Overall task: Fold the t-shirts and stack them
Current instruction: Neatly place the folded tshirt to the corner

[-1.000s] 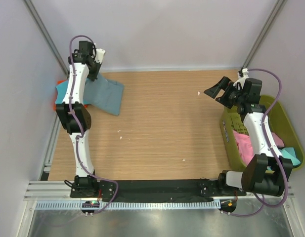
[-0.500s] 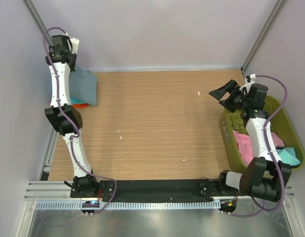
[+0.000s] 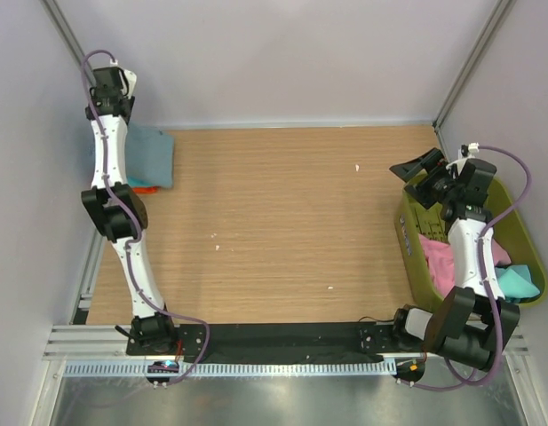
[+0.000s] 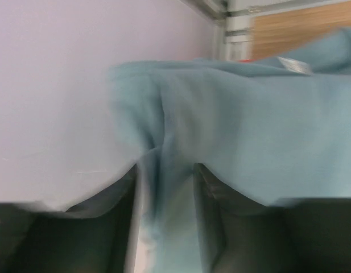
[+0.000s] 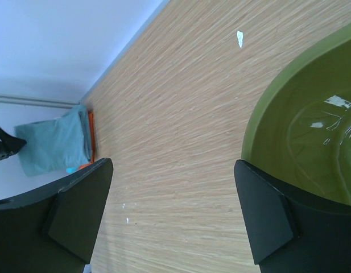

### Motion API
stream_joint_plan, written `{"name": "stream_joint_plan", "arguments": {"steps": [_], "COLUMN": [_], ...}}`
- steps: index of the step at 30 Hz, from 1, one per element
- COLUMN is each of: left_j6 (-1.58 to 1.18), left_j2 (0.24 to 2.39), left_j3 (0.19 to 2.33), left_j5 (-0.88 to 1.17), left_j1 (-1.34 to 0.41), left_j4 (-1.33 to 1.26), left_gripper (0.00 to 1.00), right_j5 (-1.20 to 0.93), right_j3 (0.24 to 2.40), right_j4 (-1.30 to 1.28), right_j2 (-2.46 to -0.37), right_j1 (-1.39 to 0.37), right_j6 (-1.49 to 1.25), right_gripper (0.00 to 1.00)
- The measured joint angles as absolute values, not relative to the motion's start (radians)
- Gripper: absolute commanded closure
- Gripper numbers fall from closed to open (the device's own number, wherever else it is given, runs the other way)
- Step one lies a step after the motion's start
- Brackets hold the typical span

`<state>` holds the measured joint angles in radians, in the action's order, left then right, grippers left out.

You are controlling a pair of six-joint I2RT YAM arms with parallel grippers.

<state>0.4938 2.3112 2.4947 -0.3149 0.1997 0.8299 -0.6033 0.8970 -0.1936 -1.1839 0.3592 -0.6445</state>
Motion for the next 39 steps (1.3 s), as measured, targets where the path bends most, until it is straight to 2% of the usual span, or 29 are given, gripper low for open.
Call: {"name": "stream_joint_plan", "arguments": {"steps": [2,3,5,6,8,10,16,20,23,27,30,35,39], "left_j6": [0.501,0.504,0.486,0.475,0.468,0.474,0.429,0.238,0.119,0.013,-0.031,-0.043,-0.048], "left_j2": [2.328,2.333,2.335,2.334,2.319,2.270,1.992,1.848,1.761,1.715,1.717,1.716,1.674], "left_j3": [2.489,2.481,2.469,2.469,2.466,2.418,2.147,2.079,2.035,2.016,2.025,2.065,2.027], "left_j5": [-0.411,-0.462,-0.546,-0.582,-0.627,-0.663,-0.665,-0.490,-0.351,-0.270,-0.261,-0.289,-0.295], "left_j1": [0.193,0.188,0.175,0.165,0.135,0.074,-0.281,-0.486,-0.488,-0.456,-0.453,-0.457,-0.455], "left_j4": [0.753,0.709,0.654,0.631,0.597,0.561,0.514,0.652,0.735,0.800,0.812,0.810,0.807], "left_gripper": [0.30,0.24,0.22,0.14,0.12,0.01,0.00,0.00,0.00,0.01,0.00,0.00,0.00], "right_j5": [-0.606,-0.607,-0.609,-0.610,-0.612,-0.613,-0.613,-0.604,-0.577,-0.502,-0.416,-0.290,-0.185], "right_j3": [0.897,0.897,0.897,0.897,0.895,0.892,0.911,0.982,1.071,1.210,1.356,1.609,1.629], "right_j4": [-0.194,-0.194,-0.195,-0.196,-0.195,-0.197,-0.275,-0.425,-0.537,-0.607,-0.642,-0.704,-0.704], "right_j2": [-1.184,-1.183,-1.180,-1.178,-1.168,-1.151,-1.115,-1.116,-1.127,-1.154,-1.231,-1.494,-1.578], "right_j1": [0.369,0.374,0.384,0.389,0.398,0.403,0.403,0.398,0.351,0.194,0.145,0.130,0.025], "right_j6": [-0.649,-0.649,-0.650,-0.650,-0.650,-0.648,-0.531,-0.393,-0.295,-0.233,-0.212,-0.193,-0.219], "right_gripper": [0.06,0.06,0.06,0.06,0.05,0.03,0.02,0.00,0.00,0.00,0.00,0.00,0.00]}}
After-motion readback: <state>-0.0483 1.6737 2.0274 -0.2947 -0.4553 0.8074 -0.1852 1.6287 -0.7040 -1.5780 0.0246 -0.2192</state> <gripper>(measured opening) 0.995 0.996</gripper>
